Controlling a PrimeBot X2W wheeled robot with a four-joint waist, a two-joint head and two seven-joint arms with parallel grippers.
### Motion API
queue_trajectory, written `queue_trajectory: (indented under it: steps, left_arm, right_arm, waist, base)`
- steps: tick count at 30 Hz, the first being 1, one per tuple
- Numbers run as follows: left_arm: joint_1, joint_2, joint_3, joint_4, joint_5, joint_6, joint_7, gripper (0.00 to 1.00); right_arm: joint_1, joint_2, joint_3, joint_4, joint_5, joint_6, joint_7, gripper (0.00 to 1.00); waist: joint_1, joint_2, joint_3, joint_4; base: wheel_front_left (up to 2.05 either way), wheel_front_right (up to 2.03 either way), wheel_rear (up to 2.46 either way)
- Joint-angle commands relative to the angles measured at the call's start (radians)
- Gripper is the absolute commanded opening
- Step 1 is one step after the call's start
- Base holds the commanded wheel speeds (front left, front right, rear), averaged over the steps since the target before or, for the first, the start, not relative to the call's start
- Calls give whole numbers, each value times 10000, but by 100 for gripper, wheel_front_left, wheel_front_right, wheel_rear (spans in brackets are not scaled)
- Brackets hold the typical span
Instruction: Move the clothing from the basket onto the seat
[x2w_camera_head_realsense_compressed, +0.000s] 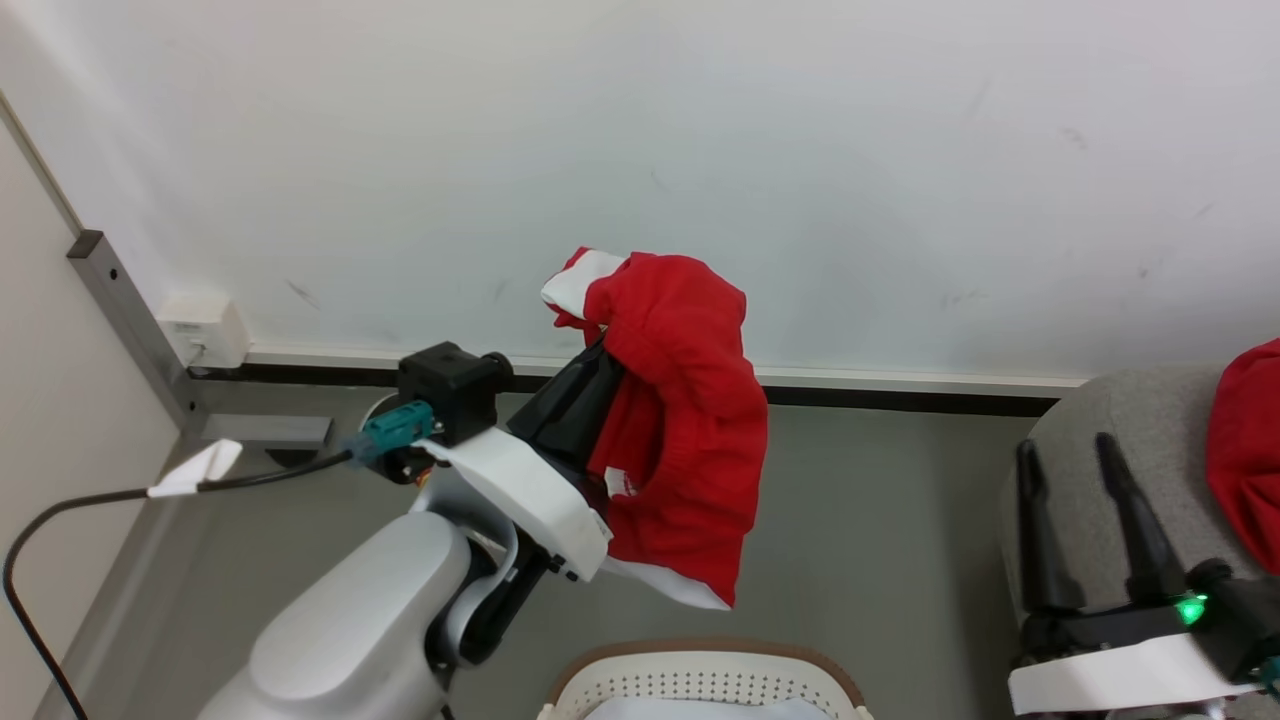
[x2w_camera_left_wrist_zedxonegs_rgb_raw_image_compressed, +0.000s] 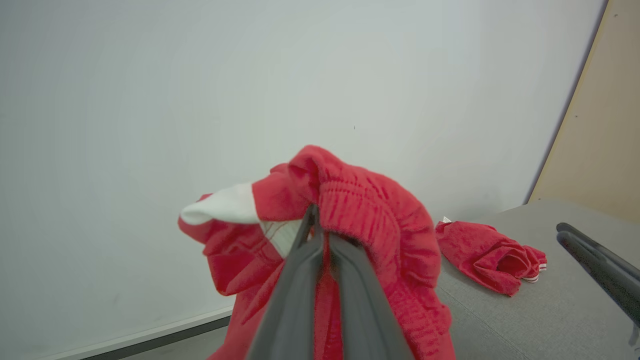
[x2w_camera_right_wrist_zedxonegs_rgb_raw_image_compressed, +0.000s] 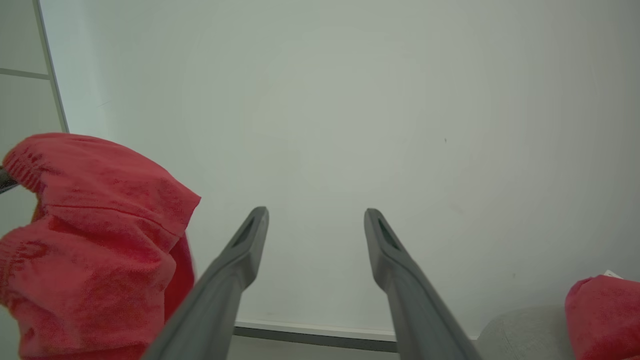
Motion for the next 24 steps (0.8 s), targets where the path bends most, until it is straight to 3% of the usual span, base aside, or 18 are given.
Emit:
queue_trajectory:
  steps: [1, 9, 16, 24]
  left_arm:
    - [-26, 102, 70, -149, -59, 59, 55, 0]
    - [118, 208, 122, -578, -169, 262, 175, 0]
    - [-4, 28, 7, -542, -245, 202, 252, 0]
    - [-20, -356, -386, -612, -243, 40, 373, 0]
  right_arm:
    - [98, -10, 186, 80, 78, -26, -67, 100]
    - [-83, -47, 1902, 395, -57, -26, 135, 100]
    - [-311, -717, 4038, 811, -248, -24, 345, 100]
    - [-1070, -466, 4656, 2198, -831, -24, 38, 100]
  waist:
    - [2, -1, 4, -20]
    - [2, -1, 45, -82]
    - [2, -1, 3, 111]
    - [2, -1, -201, 728]
  base:
    - [0, 0, 0]
    - [0, 0, 0]
    - [0, 0, 0]
    - [0, 0, 0]
